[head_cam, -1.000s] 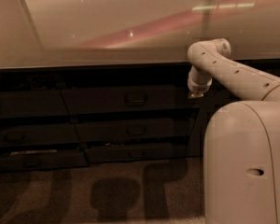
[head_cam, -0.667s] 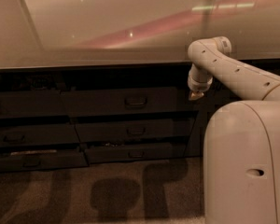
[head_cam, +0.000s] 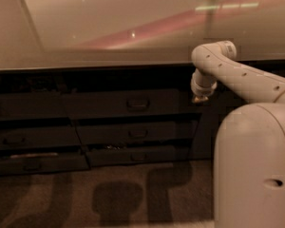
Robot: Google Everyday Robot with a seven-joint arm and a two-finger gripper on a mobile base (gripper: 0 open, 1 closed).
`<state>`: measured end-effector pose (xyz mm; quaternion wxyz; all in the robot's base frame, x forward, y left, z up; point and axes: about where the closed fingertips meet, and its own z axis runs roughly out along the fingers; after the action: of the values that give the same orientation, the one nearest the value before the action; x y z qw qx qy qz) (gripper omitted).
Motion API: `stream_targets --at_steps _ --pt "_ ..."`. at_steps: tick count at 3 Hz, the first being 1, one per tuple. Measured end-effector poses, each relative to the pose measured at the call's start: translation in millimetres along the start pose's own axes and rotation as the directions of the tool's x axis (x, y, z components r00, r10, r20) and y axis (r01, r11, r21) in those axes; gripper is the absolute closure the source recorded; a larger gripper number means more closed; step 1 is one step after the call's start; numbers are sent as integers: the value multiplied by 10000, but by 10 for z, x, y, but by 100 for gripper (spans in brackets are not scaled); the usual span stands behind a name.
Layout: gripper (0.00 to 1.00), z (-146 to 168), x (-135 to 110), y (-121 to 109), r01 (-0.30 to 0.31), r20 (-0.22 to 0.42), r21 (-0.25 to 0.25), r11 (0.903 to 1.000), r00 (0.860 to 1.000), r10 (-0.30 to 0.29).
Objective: Open top drawer
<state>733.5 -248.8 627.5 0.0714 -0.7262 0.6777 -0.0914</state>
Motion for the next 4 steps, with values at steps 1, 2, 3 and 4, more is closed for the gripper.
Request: stream_targets --at_steps 1,2,3,4 --pt "100 -55 3 -17 0 0 0 10000 10000 0" --pt "100 -58 -1 24 44 5 6 10000 10000 -44" --pt "100 -78 -1 20 44 5 6 10000 10000 -44" --pt "100 -72 -7 84 96 8 15 10000 10000 -96"
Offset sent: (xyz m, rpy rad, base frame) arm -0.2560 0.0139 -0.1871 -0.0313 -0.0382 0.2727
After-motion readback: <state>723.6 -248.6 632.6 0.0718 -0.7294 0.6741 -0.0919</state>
